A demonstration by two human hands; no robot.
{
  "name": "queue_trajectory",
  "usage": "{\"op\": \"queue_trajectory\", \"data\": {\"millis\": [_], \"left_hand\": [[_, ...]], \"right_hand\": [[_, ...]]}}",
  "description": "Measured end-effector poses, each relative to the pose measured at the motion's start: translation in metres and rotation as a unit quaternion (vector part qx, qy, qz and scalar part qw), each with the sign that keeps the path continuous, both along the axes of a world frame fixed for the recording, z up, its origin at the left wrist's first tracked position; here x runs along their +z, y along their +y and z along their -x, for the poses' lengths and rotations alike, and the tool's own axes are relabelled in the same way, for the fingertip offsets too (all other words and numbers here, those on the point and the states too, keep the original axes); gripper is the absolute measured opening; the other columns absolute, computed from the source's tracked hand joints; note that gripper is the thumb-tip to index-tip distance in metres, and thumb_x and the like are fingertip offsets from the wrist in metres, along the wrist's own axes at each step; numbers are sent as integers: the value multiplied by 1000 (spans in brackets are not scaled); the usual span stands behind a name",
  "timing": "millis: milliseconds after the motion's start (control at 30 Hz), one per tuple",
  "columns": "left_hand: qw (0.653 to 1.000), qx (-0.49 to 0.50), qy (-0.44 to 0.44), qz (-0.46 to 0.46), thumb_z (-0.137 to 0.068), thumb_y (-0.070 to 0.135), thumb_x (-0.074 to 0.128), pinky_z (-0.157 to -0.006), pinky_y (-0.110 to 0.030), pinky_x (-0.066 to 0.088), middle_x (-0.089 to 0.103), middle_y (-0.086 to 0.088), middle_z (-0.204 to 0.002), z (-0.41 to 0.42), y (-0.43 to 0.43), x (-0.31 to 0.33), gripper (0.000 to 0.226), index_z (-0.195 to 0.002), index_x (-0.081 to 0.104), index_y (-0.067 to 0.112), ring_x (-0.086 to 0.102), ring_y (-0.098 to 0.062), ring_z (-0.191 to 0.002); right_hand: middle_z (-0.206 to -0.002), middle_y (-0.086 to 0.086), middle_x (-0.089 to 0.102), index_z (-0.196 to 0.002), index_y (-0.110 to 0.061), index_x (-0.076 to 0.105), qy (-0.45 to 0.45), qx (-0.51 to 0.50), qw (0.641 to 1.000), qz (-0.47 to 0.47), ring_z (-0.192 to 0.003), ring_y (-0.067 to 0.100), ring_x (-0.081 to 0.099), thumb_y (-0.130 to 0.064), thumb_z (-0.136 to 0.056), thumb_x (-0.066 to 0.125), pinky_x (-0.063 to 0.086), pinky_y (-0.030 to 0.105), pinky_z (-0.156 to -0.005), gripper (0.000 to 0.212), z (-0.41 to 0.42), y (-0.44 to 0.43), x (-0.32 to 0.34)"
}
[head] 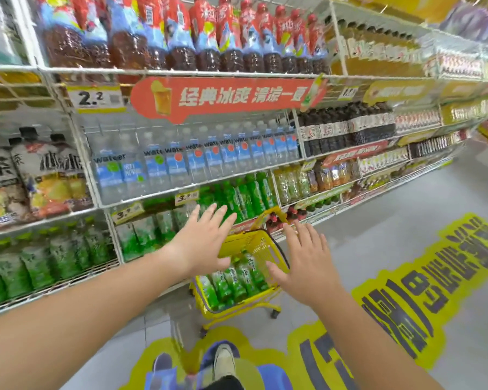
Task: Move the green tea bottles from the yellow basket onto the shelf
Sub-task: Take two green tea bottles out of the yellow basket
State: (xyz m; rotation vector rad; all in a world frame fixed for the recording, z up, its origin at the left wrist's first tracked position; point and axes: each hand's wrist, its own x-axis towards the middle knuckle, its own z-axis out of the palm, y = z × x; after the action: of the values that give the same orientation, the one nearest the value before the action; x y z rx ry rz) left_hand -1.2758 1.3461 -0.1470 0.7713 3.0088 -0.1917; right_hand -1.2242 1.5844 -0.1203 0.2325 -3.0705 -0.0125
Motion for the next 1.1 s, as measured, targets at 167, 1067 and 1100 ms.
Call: {"op": "queue_trajectory", "data": {"millis": [167, 1067, 1100], "left_hand": [[1000, 22, -1, -11, -85, 74, 37, -121, -58, 9, 2, -16, -167, 59, 39, -23, 102, -159, -3, 15, 3, -35, -153], [948, 297, -115, -22, -81, 71, 36, -115, -49, 31, 30, -19, -157, 149, 131, -124, 103, -158, 8, 8, 34, -35, -141], [944, 308, -118, -22, -80, 71, 31, -115, -49, 31, 31, -20, -157, 149, 133, -134, 103, -158, 10, 8, 34, -35, -141]], "right_hand": [[-162, 11, 26, -156, -18, 27, -18, 20, 999, -18, -150, 32, 19, -76, -76, 24, 17, 51, -121, 99, 63, 44, -7], [-164, 11, 16, -157, -16, 17, -180, 332, 925, -48, -151, 32, 12, -65, -88, 46, 13, 49, -121, 89, 308, 96, -150], [-164, 12, 15, -157, -16, 17, -186, 342, 920, -50, -151, 32, 12, -64, -88, 46, 12, 49, -122, 89, 312, 97, -163]]}}
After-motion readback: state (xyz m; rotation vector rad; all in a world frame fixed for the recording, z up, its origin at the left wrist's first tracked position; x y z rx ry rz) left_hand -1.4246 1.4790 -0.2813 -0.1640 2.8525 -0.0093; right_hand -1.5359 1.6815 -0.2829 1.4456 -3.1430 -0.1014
